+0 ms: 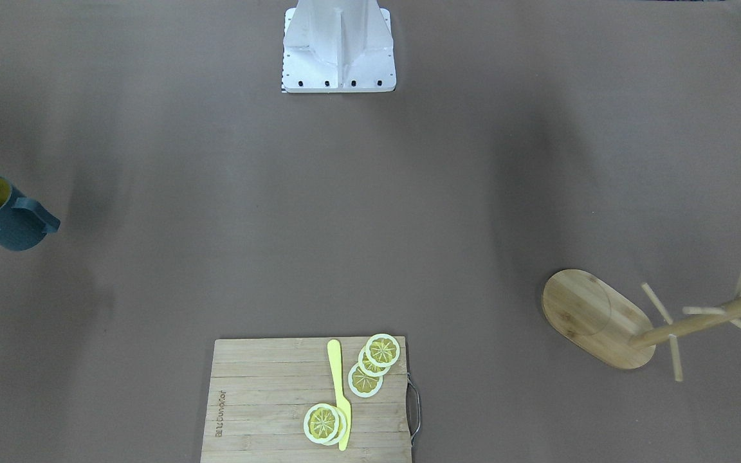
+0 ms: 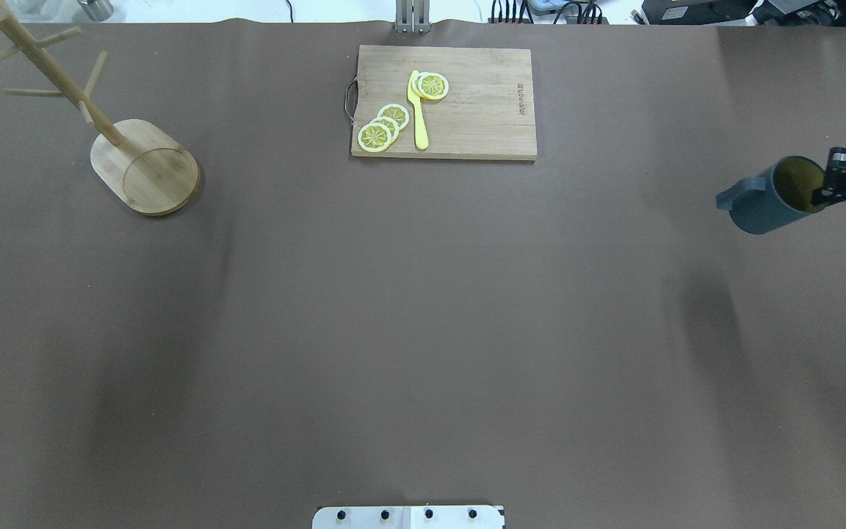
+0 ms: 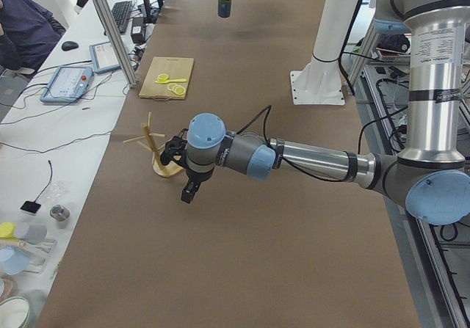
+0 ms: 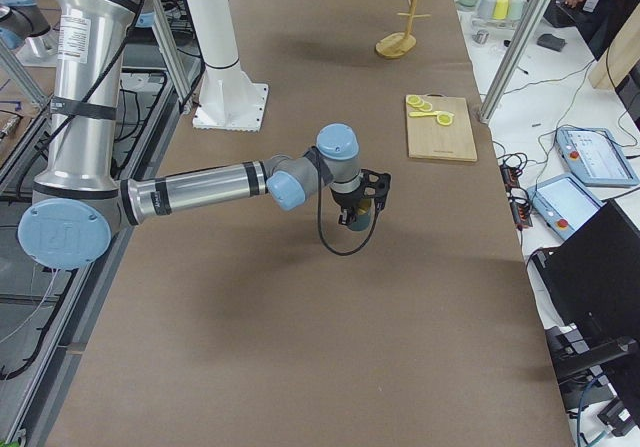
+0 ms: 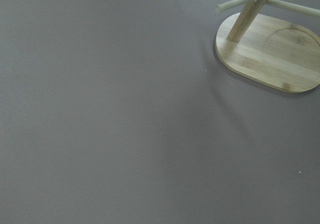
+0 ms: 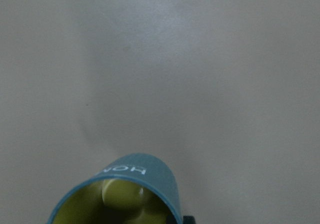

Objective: Hang cup on storage rack
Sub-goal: 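Carry the teal mug with the right gripper toward the table center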

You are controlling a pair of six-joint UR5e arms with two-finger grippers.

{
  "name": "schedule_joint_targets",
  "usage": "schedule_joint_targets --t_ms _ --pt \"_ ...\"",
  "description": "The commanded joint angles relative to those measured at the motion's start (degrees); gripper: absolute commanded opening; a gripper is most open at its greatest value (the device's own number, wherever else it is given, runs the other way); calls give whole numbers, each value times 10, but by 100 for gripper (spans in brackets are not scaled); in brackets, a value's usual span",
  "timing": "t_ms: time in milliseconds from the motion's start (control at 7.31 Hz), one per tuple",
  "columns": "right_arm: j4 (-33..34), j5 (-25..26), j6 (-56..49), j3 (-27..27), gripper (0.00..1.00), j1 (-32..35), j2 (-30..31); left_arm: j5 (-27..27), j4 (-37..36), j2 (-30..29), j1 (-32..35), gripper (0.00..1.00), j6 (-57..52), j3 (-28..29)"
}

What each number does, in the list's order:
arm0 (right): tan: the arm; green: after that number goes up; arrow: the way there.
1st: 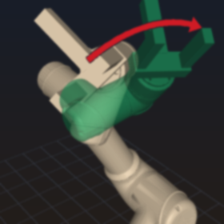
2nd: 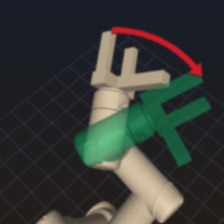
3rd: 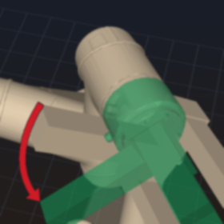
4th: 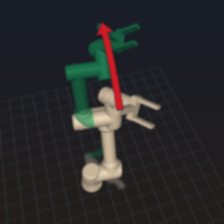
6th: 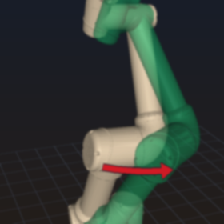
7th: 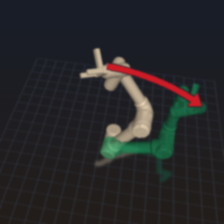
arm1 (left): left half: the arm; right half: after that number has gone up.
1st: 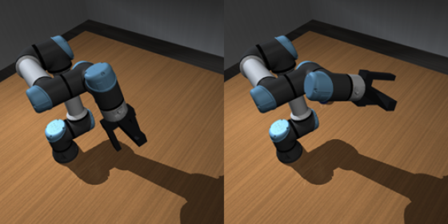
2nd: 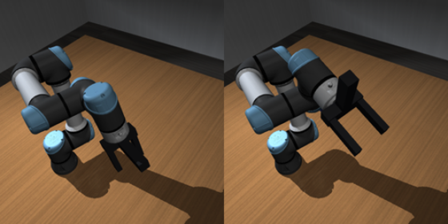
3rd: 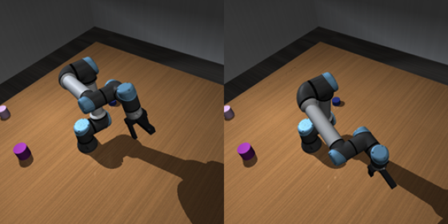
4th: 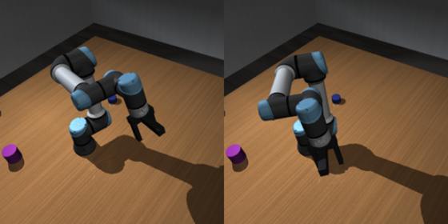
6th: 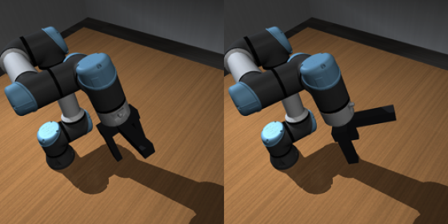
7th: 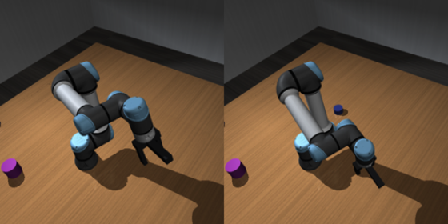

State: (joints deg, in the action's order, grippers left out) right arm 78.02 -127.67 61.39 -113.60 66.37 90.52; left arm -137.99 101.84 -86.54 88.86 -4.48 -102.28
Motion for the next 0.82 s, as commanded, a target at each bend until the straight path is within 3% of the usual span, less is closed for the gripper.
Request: schedule_joint_targets --t_ms 0,411,684 --pt "92 38 127 -37 0 -65 -78 0 0 0 0 99 0 1" --pt "256 106 256 -34 0 -169 -233 0 0 -1 0 99 0 -1" --pt "277 153 352 -9 0 -242 -293 0 0 0 0 99 0 1"
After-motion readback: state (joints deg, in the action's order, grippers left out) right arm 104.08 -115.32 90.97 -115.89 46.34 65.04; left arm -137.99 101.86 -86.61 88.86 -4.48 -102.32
